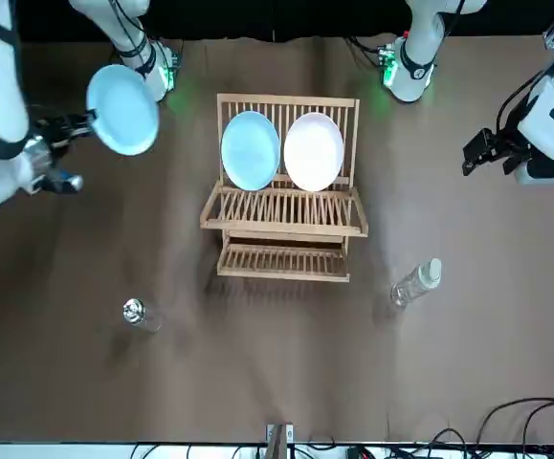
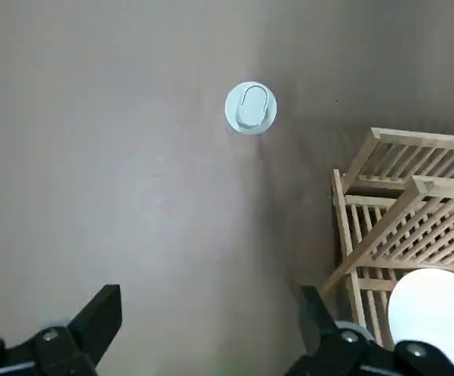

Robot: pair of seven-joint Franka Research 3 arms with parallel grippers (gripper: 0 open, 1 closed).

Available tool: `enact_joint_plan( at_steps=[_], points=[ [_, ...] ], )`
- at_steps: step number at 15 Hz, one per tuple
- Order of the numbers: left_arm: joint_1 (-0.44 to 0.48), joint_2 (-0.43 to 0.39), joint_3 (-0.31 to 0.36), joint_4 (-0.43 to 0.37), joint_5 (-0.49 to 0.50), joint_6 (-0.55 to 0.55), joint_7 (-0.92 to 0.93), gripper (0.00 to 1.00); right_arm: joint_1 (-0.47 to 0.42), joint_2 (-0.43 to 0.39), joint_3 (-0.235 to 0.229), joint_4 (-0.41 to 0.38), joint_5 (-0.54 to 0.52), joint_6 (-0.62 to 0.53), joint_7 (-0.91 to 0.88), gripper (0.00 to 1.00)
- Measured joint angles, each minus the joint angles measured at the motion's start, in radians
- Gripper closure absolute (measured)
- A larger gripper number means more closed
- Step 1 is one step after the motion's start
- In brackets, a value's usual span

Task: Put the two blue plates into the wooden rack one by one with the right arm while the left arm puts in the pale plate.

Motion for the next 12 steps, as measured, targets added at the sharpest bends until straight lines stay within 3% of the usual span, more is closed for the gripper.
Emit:
enact_joint_plan(
  at_steps=[4, 8, 12],
  points=[
    [0.0, 0.003, 0.0, 0.0, 0.0, 0.0, 0.0, 0.0, 0.139, -0.022, 0.001, -0.035, 0.191, 0.066, 0.265, 0.97],
    [0.001, 0.009, 0.002, 0.0, 0.0, 0.0, 0.0, 0.0, 0.297, -0.026, 0.003, -0.076, 0.33, 0.264, 0.454, 0.97],
    [0.005, 0.012, 0.007, 0.0, 0.001, 0.0, 0.0, 0.0, 0.431, -0.025, 0.003, -0.13, 0.402, 0.44, 0.546, 0.97]
  ],
)
